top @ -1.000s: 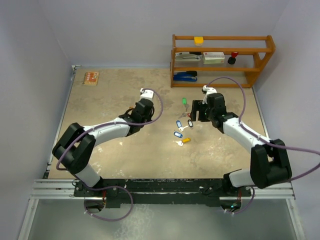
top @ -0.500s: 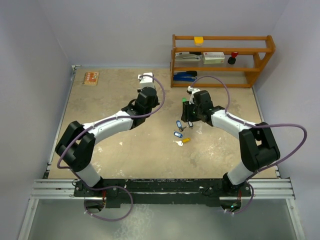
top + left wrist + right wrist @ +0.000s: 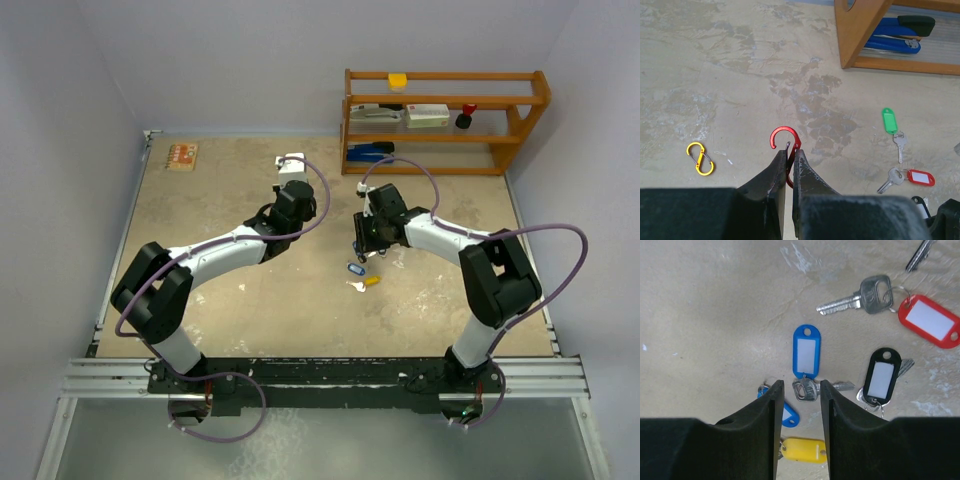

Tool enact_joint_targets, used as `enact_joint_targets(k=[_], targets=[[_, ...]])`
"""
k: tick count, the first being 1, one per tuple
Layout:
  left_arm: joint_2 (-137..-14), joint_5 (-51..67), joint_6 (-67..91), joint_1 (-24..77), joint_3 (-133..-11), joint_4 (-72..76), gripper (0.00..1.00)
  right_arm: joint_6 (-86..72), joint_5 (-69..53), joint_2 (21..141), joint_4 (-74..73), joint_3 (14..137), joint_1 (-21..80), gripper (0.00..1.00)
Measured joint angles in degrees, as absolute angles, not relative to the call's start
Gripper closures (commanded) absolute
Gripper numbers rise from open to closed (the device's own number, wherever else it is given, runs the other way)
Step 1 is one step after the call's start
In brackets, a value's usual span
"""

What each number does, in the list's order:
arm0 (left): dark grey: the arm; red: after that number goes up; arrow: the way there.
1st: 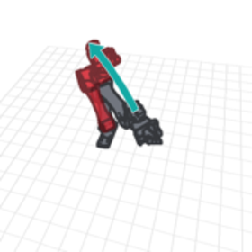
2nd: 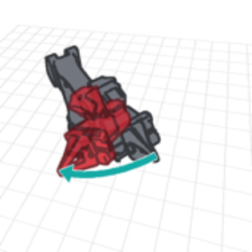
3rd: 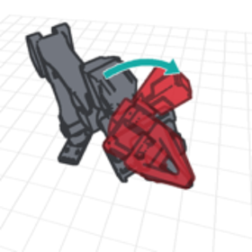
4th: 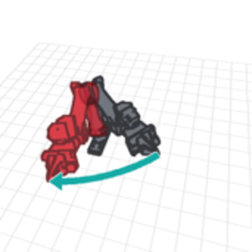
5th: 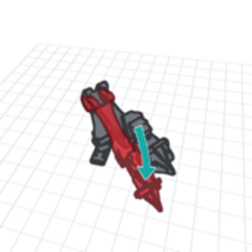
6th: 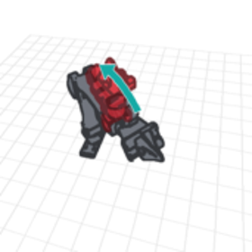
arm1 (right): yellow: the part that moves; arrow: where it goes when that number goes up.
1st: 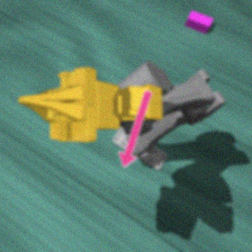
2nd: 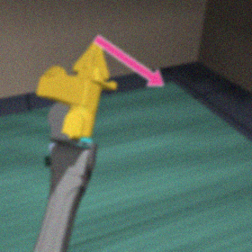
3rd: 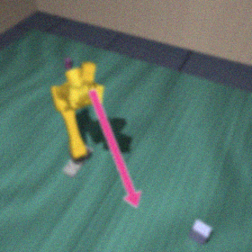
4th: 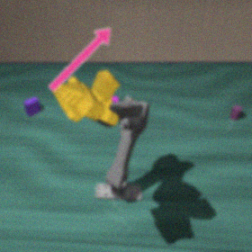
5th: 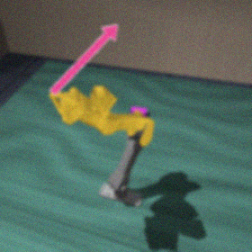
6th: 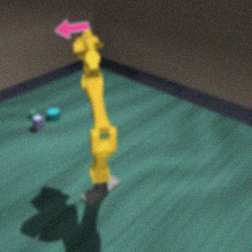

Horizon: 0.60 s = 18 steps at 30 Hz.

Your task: Put the keys on the keyring

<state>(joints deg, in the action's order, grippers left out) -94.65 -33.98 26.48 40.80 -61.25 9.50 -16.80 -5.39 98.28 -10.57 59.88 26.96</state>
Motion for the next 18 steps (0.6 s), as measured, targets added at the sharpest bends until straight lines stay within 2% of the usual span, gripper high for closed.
enact_joint_targets(k=[18], targets=[[-94.7,-34.3,26.5,40.8,-61.3,9.6,1.0,-16.7,-5.1,100.2,-13.9,61.0,27.4,0.75]])
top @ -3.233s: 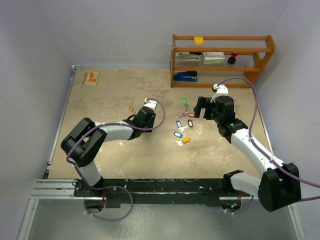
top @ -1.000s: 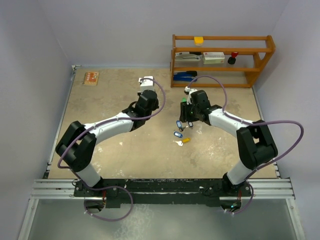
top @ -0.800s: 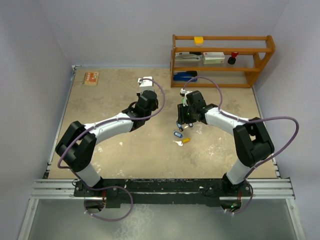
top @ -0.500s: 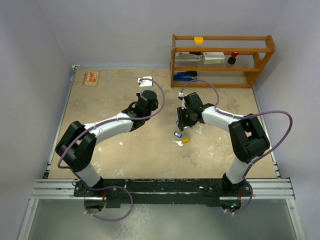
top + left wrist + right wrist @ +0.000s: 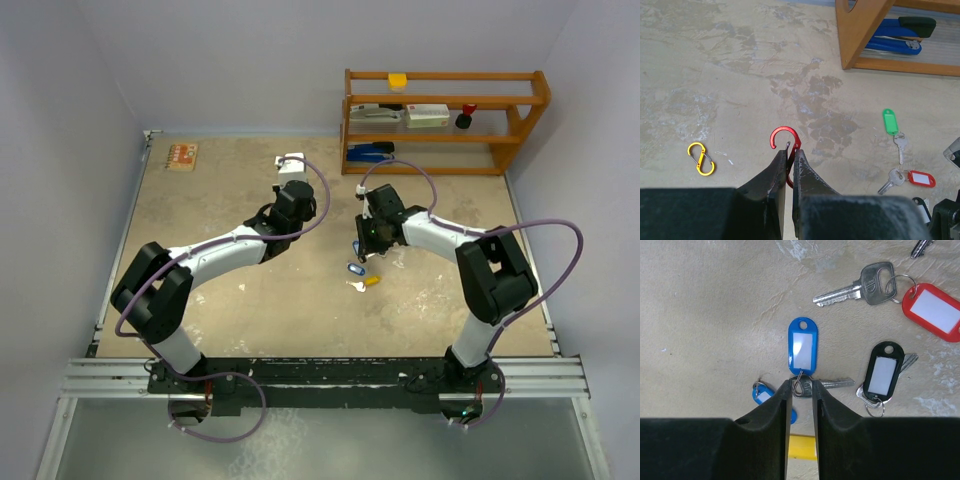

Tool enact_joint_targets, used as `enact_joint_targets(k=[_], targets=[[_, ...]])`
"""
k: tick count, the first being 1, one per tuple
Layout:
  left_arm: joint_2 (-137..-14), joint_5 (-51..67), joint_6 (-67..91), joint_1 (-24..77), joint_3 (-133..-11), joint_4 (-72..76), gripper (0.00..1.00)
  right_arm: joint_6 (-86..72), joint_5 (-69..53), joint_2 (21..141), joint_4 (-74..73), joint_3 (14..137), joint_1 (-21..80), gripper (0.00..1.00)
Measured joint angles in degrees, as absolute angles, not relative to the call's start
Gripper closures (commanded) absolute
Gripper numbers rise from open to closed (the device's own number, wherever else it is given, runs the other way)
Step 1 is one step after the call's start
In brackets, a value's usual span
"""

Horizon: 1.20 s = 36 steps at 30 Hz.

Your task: Put the keys on the keyring

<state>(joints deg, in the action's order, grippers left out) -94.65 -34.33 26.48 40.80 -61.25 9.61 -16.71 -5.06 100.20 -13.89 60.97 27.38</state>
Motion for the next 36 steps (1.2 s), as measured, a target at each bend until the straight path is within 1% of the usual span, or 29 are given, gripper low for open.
enact_joint_targets(k=[3,6,8,13,14,23,31,36], targets=[[-94.7,-34.3,26.5,40.8,-61.3,9.6,1.0,-16.7,-5.1,100.9,-13.9,61.3,27.4,0.78],[-94.7,-34.3,26.5,40.8,-61.3,9.6,1.0,-16.7,-5.1,101.8,-13.9,61.4,27.5,0.79],[-94.7,-34.3,26.5,40.8,-61.3,9.6,1.0,-16.7,-5.1,102.0,-13.9,61.7,27.5,0.83],[-94.7,-34.3,26.5,40.8,-61.3,9.6,1.0,-16.7,-5.0,102.0,-13.9,61.8,27.7,0.99],[-94.7,-34.3,26.5,40.8,-61.3,9.6,1.0,-16.6,-4.9,102.0,-13.9,61.8,27.7,1.0],[-94.7,-34.3,26.5,40.8,-61.3,9.6,1.0,-16.1,-2.6,100.0,-12.8,60.9,28.1,1.0],[-94.7,-31.6,26.6,40.8,-61.3,10.3,1.0,-13.5,-2.7,83.9,-3.0,51.1,28.1,1.0],[-95.4,-25.2,26.2,40.8,-61.6,11.4,1.0,-12.2,-3.8,78.8,2.9,46.9,28.1,1.0]])
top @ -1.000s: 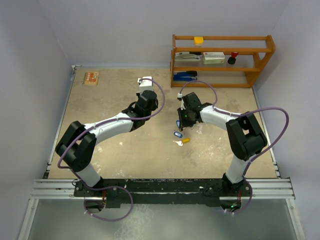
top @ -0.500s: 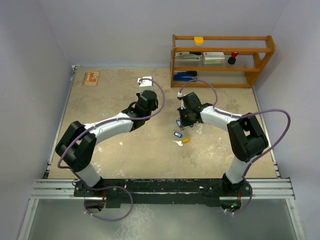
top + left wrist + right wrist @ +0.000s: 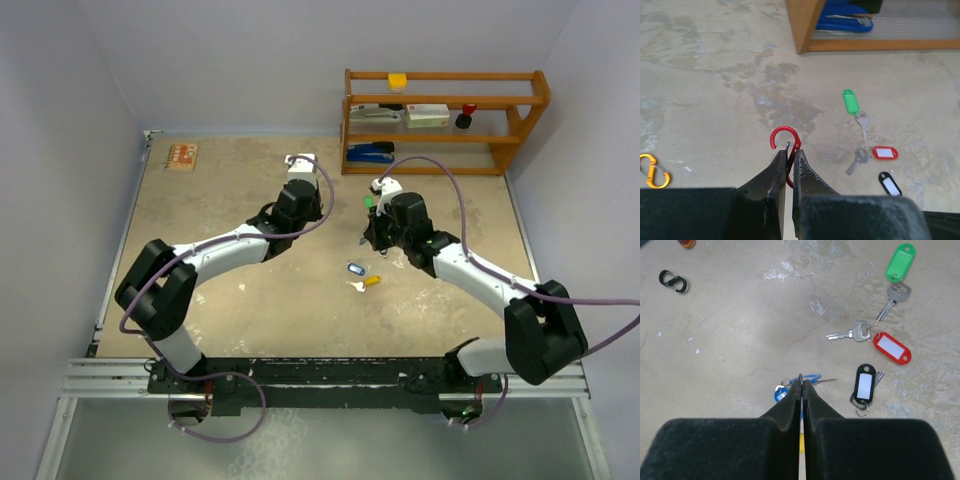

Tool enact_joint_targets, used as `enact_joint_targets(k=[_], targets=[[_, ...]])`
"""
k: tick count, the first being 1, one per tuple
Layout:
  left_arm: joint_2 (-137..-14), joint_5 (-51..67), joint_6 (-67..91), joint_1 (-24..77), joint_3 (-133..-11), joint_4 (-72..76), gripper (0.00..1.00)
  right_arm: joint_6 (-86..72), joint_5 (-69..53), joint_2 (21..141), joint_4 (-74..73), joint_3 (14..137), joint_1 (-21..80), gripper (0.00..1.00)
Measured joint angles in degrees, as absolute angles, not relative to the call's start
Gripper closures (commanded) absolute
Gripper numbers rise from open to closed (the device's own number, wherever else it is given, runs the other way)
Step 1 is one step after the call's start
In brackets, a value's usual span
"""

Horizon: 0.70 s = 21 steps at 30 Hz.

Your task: Put the keys on the keyring

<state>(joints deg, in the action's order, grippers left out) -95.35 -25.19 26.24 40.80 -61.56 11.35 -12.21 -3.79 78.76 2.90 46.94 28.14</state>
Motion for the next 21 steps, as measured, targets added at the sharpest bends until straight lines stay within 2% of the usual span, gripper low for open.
enact_joint_targets(k=[7,21], targets=[[-98.5,-16.5,25.8,41.1,-63.5,11.5,1.0,-10.5,-6.7,76.4,8.4,43.6,28.1,1.0],[-101.1,-8.8,23.1,42.9,-67.7,11.1,1.0,-6.5,-8.8,75.4,19.6,39.7,28.2,1.0]])
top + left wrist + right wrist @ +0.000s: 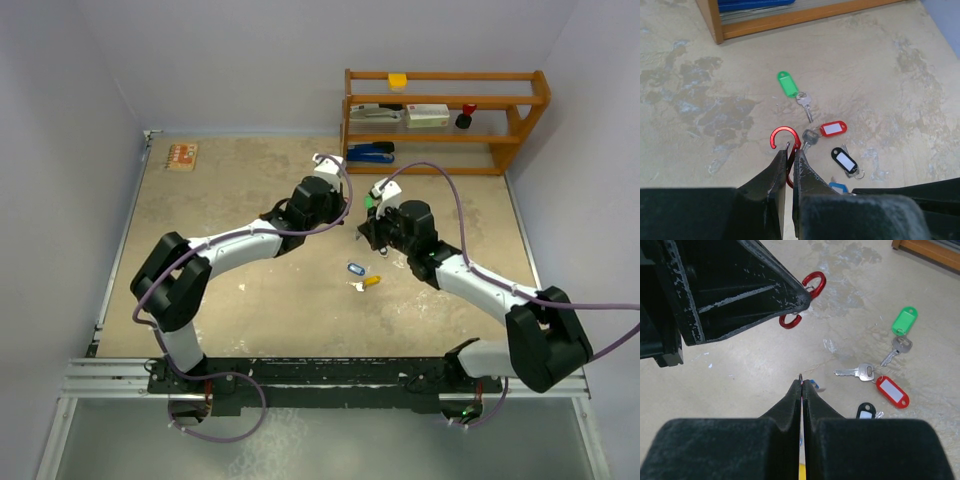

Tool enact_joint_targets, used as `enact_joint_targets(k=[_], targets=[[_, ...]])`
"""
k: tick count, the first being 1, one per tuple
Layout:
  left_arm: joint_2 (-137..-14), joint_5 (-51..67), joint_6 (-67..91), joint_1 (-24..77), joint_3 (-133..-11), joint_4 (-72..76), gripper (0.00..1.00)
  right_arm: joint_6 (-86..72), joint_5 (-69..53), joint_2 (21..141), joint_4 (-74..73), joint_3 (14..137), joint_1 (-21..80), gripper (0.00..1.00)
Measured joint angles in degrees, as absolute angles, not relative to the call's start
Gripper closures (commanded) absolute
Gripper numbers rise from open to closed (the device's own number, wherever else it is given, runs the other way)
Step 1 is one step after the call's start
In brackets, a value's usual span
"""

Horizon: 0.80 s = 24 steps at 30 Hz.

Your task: Put the keys on the keyring

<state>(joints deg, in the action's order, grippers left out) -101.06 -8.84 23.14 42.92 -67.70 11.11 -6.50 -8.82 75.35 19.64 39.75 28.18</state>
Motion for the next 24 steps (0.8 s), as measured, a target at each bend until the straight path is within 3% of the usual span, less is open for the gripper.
enact_joint_targets(k=[24], targets=[[-102.3,-4.9,21.8,44.0,-69.7,9.2,1.0,3.1,-8.5,77.7,29.4,37.8,28.2,1.0]])
